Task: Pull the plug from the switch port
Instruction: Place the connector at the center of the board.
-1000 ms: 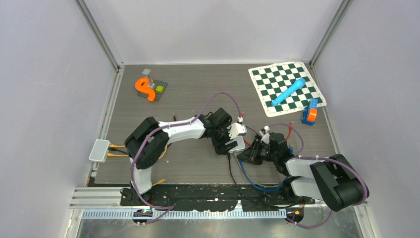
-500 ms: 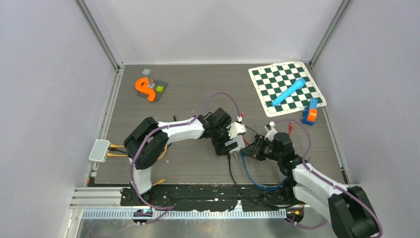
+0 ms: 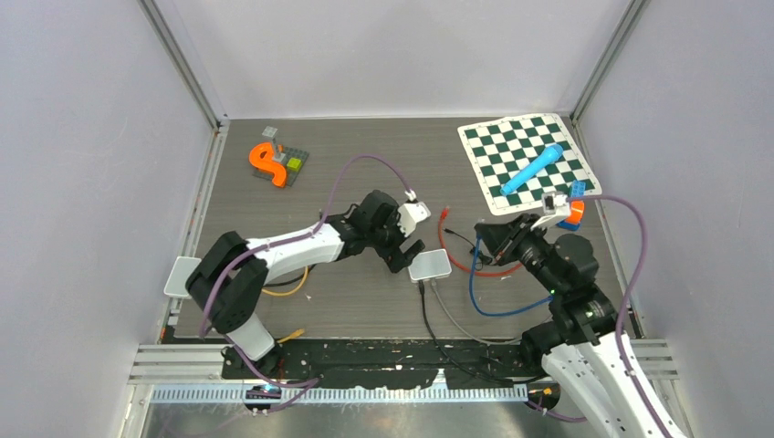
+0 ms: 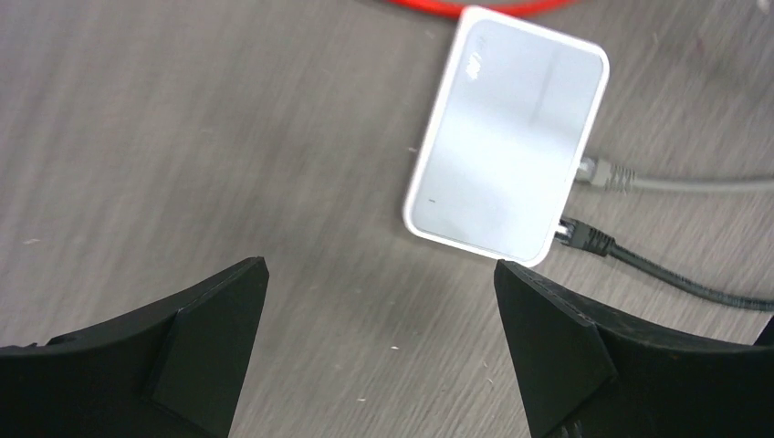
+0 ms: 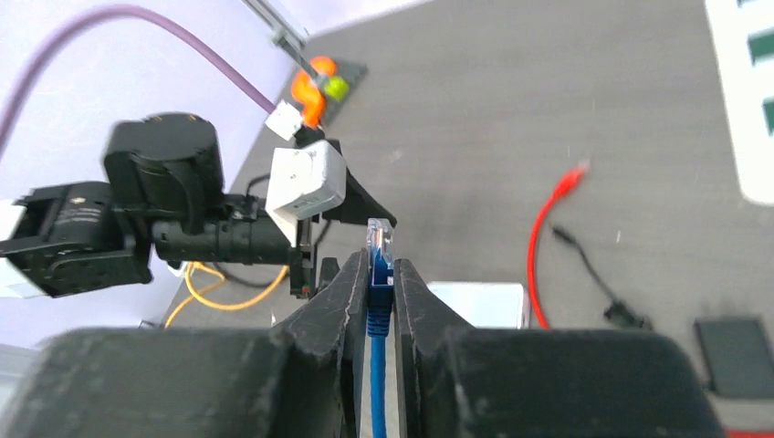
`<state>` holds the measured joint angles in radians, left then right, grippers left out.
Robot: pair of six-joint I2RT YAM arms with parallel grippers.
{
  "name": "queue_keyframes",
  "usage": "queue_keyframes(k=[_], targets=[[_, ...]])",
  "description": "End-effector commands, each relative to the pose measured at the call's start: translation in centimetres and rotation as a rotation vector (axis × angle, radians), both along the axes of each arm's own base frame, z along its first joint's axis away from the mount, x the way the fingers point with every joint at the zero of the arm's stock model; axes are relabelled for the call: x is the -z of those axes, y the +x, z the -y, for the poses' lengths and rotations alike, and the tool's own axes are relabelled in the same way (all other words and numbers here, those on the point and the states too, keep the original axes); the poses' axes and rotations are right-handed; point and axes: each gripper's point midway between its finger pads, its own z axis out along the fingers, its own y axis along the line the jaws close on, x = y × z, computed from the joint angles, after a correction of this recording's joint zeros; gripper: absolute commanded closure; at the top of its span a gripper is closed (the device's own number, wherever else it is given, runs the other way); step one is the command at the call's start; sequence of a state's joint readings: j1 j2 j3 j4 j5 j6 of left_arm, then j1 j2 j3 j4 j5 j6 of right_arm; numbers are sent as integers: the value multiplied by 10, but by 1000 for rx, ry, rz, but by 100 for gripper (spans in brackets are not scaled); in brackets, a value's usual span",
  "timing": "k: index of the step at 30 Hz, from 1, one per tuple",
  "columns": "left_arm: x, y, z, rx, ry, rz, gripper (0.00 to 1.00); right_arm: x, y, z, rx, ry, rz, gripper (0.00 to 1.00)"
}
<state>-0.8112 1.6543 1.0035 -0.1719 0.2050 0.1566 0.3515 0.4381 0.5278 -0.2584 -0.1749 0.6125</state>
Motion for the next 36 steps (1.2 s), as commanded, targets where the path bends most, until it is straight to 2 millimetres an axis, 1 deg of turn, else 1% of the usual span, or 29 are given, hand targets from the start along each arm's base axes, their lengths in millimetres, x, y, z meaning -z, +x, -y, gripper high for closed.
queue_keyframes(k=[1, 2, 3, 4, 5, 6, 7, 10, 12, 14, 15, 16, 17, 18, 19, 20, 22, 23, 24, 25, 26, 27, 28, 29, 30, 33, 34, 35, 36], targets=[[-59, 34, 2, -138, -168, 152, 0, -67, -2, 18, 30, -144, 191, 95], [-65, 37, -1, -150, -175, 167, 0, -74, -1, 21, 36, -177, 214, 95], [-69, 39, -3, -158, -181, 178, 1, -90, -3, 23, 39, -188, 239, 95], [-74, 40, -4, -162, -187, 187, 0, -96, -2, 26, 46, -218, 259, 95], [-76, 40, -5, -166, -187, 191, 0, -109, -3, 29, 58, -228, 278, 95], [-77, 41, -6, -167, -185, 192, 0, -116, -3, 31, 62, -253, 298, 95], [-77, 40, -7, -167, -184, 190, 0, -127, -3, 33, 70, -261, 313, 95], [-74, 38, -8, -163, -177, 181, 1, -141, -1, 37, 77, -312, 351, 95], [-69, 36, -8, -158, -170, 166, 0, -138, 6, 37, 74, -346, 334, 95], [-65, 34, -7, -151, -164, 151, 1, -119, 21, 31, 50, -387, 271, 95], [-63, 33, -7, -149, -160, 144, 1, -113, 25, 26, 28, -396, 252, 95], [-62, 32, -7, -145, -159, 139, 0, -98, 35, 22, 8, -415, 206, 95], [-61, 31, -7, -141, -155, 133, 1, -91, 40, 19, -1, -414, 179, 95], [-60, 31, -7, -139, -151, 131, 0, -75, 51, 14, -11, -426, 130, 95], [-60, 31, -7, -138, -149, 131, 0, -68, 55, 11, -15, -417, 105, 95], [-60, 31, -7, -136, -147, 133, 0, -53, 66, 7, -18, -416, 70, 95], [-61, 31, -8, -135, -145, 133, 0, -34, 81, 2, 1, -394, 17, 95], [-61, 31, -8, -135, -141, 132, 0, -28, 86, 0, 8, -376, 0, 95], [-61, 31, -7, -134, -143, 130, 0, -19, 96, -5, 8, -368, -13, 95], [-60, 30, -7, -131, -141, 126, 1, -14, 102, -7, 15, -345, -33, 95], [-60, 29, -6, -126, -143, 120, 0, -6, 114, -13, 9, -333, -50, 95], [-59, 28, -5, -121, -143, 114, 0, -4, 119, -18, 2, -315, -64, 95], [-57, 27, -4, -115, -143, 104, 1, 2, 130, -26, -23, -310, -88, 95], [-56, 25, -5, -111, -139, 94, 0, 3, 136, -29, -31, -303, -99, 95], [-55, 24, -5, -108, -136, 88, 1, 9, 147, -35, -45, -306, -129, 95], [-53, 20, -8, -108, -131, 82, 0, 21, 166, -45, -62, -279, -194, 95], [-53, 19, -10, -107, -132, 83, 0, 23, 170, -44, -62, -261, -208, 94], [-53, 18, -11, -108, -131, 83, 1, 26, 174, -49, -84, -245, -223, 94], [-52, 16, -12, -108, -129, 82, 0, 28, 178, -47, -78, -227, -239, 94]])
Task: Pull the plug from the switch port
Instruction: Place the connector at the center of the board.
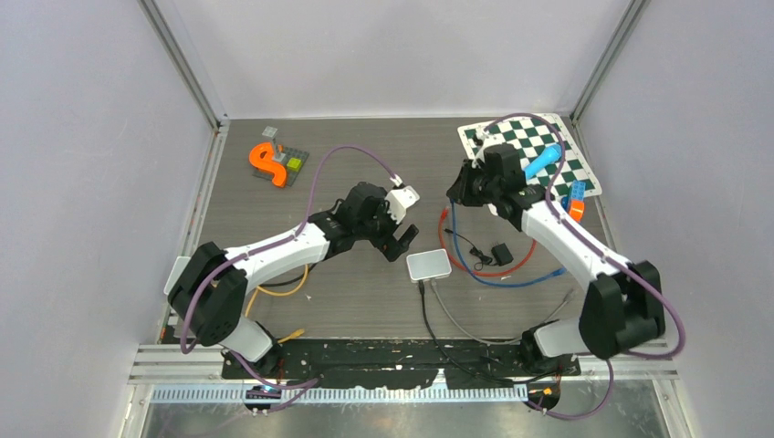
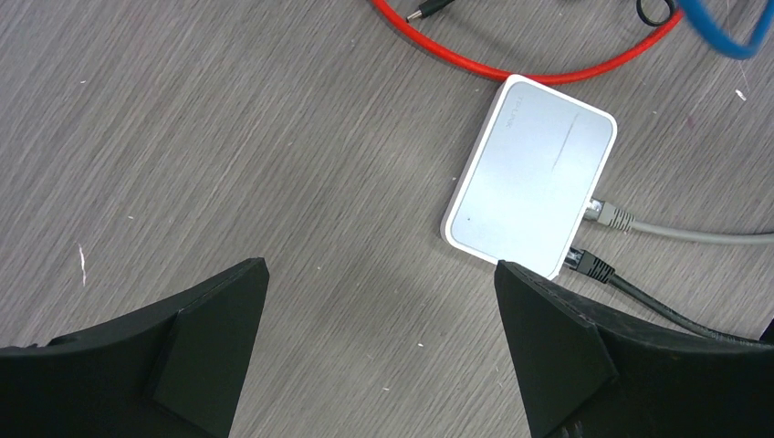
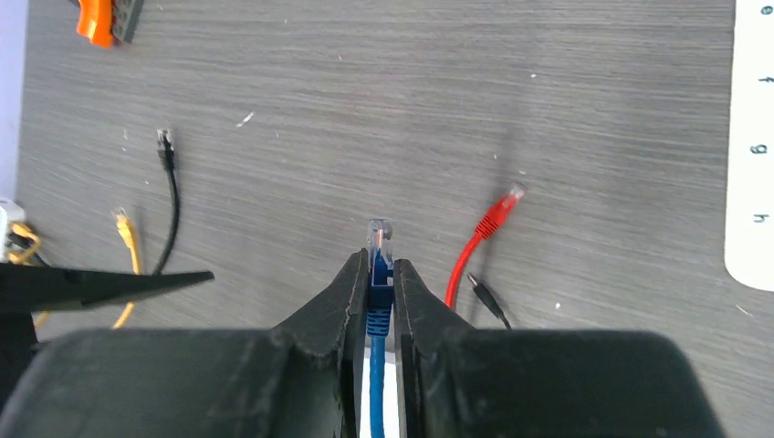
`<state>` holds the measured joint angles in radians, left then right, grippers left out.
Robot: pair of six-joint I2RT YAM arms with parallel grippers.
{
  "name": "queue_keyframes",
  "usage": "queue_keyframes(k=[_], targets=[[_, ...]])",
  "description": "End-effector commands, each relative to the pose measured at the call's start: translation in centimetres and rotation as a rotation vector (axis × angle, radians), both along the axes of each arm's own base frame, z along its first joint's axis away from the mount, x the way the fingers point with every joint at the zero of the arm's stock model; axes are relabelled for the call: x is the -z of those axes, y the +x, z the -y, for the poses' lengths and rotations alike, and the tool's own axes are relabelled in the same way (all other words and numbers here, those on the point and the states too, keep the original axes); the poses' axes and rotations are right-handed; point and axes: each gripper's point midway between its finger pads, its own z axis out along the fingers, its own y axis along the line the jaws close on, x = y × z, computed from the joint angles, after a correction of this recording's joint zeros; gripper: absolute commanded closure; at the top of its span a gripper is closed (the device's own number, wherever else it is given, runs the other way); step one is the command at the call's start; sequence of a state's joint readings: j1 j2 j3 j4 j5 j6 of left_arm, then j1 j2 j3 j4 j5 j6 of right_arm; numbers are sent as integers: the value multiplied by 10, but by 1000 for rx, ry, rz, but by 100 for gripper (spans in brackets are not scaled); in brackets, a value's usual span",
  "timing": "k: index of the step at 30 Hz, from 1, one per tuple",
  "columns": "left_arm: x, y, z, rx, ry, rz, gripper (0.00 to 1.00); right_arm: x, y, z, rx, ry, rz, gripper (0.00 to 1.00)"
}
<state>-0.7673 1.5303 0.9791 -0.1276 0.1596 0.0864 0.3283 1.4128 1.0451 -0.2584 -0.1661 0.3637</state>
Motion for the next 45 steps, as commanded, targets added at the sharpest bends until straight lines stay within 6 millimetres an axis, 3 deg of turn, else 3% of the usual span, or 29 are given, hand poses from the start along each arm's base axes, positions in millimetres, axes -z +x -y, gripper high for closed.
queue_keyframes(k=[1, 8, 12, 17, 24, 29, 33, 40, 45], targets=[[-5, -6, -2, 16, -17, 4, 0, -33, 32, -16, -19, 146, 46, 94], [1, -10, -7, 16, -3, -5, 0, -9, 51, -9, -3, 262, -83, 87], [0, -11, -4, 28, -13, -11, 0, 1, 57, -12, -35, 289, -134, 74], [-1, -11, -4, 29, -13, -9, 0, -5, 57, 4, 28, 218, -102, 56], [6, -13, -4, 30, -12, -20, 1, -6, 19, 26, 80, 149, -58, 52], [7, -12, -1, 37, -17, -26, 0, 19, -19, 23, 52, 176, -105, 55], [7, -11, 4, 50, -22, -39, 0, 51, -50, 17, 21, 155, -167, 58], [8, -11, 8, 57, -24, -56, 0, 92, -75, 13, 1, 116, -256, 68], [20, -10, 3, 25, -2, -65, 0, 118, -94, 7, -9, 113, -309, 69]])
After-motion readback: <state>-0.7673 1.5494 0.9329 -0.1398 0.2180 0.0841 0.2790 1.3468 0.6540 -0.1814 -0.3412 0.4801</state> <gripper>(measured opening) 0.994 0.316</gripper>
